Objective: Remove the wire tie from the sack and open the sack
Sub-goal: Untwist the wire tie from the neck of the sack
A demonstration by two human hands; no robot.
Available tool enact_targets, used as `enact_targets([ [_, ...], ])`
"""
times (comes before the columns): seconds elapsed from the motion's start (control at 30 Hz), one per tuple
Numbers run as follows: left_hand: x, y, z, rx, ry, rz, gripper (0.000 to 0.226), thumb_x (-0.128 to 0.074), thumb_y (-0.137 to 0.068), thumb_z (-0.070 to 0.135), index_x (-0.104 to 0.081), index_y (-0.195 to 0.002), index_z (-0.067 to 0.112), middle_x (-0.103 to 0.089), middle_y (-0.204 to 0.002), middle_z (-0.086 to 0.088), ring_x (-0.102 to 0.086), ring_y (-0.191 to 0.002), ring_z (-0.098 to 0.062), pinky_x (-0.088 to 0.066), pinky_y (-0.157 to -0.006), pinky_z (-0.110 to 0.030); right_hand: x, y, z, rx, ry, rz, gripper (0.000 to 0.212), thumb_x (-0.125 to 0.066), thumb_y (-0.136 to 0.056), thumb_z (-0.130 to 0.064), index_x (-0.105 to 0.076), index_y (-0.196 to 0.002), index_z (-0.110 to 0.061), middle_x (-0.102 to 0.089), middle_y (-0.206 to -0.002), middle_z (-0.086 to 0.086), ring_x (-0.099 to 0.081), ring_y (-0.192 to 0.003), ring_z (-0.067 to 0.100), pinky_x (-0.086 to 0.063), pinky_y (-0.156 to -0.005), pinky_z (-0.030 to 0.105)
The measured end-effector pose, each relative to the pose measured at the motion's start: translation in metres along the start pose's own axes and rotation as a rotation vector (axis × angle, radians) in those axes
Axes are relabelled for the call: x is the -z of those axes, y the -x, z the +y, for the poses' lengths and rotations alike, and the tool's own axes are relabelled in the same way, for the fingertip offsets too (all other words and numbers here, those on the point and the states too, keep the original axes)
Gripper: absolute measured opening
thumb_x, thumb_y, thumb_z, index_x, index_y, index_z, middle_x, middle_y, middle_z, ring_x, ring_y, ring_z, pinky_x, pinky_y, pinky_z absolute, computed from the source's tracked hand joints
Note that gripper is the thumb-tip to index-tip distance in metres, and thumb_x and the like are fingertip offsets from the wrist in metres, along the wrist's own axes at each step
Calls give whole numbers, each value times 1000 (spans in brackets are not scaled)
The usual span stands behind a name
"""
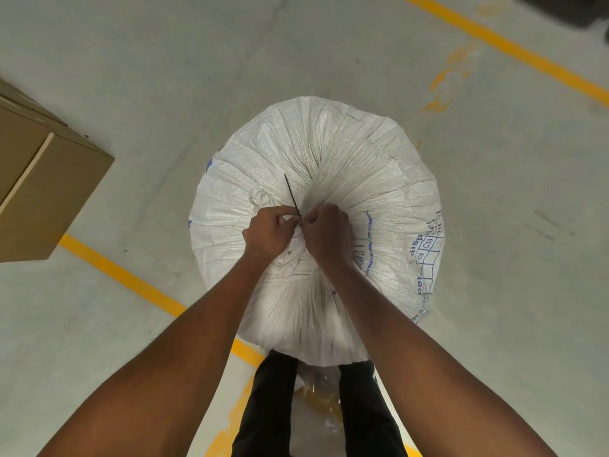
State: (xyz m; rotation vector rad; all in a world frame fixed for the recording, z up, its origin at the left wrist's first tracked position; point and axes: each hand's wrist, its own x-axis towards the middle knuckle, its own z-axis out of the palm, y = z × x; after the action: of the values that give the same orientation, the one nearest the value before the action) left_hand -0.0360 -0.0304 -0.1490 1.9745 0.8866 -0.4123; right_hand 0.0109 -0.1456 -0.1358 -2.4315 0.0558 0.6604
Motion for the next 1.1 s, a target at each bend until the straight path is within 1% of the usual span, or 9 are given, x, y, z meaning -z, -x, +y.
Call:
enact_targets([
  [0.23,-6,3,-9,-99,-66,42,33,-68,-92,28,-67,-76,56,-64,-62,7,-65,-69,-10,-57,-90,-52,-3,2,4,74,142,-11,16,-62,-92,-18,-73,-86,-8,-75,-92,12,-68,-97,35,-38,-68,34],
  [0.33,-4,4,-6,-122,-77,49,32,-66,-93,33,-66,-80,63,-70,-68,4,-71,-74,-12,-54,-95,-53,-8,-1,11,67,7,-61,13,-66,-88,-16,-76,-81,-13,-77,-88,6,-70,-94,33,-50,-75,36],
  [0.4,-1,3,-4,-156,-120,36,25,-68,-96,33,-66,-83,55,-70,-70,1,-69,-73,-11,-49,-99,-52,-6,-2,15,45,-89,-80,13,-67,-88,-11,-79,-84,-13,-78,-87,4,-72,-90,28,-54,-82,35],
  [0.53,-2,3,-3,-240,-146,55,8,-65,-96,41,-71,-93,45,-68,-72,1,-66,-74,-12,-50,-97,-52,-2,0,19,-22,-271,-91,12,-65,-88,-5,-77,-87,-7,-77,-82,5,-73,-82,26,-57,-80,37],
  [0.6,-4,2,-3,-225,-90,68,12,-61,-93,46,-73,-92,45,-68,-69,2,-68,-71,-13,-54,-91,-54,-2,0,22,-56,-346,-96,10,-64,-85,-3,-74,-84,-5,-73,-76,3,-69,-75,25,-57,-74,40],
  [0.7,-4,-2,-2,-196,-30,88,15,-60,-92,48,-73,-87,40,-69,-66,1,-70,-67,-17,-57,-85,-53,5,4,27,-80,-459,-137,7,-62,-82,4,-69,-82,2,-64,-68,1,-57,-66,18,-47,-64,32],
  [0.87,-2,-4,0,-234,-8,134,12,-64,-92,47,-72,-85,42,-66,-68,3,-68,-69,-15,-58,-82,-51,14,15,34,-36,-535,-93,9,-66,-89,5,-70,-96,8,-74,-89,18,-63,-67,9,-47,-59,13],
  [1.0,-3,-1,0,-251,14,203,7,-70,-92,42,-73,-86,44,-55,-81,10,-59,-78,-12,-55,-89,-54,9,15,41,32,-567,-97,10,-65,-91,8,-71,-99,10,-75,-95,20,-63,-62,-10,-47,-57,6],
  [1.1,-1,4,-3,-263,-18,268,9,-74,-92,42,-79,-98,38,-54,-113,7,-57,-112,-21,-48,-102,-55,8,14,46,89,-570,-94,10,-68,-88,6,-73,-97,6,-76,-98,18,-69,-79,7,-51,-68,11],
])
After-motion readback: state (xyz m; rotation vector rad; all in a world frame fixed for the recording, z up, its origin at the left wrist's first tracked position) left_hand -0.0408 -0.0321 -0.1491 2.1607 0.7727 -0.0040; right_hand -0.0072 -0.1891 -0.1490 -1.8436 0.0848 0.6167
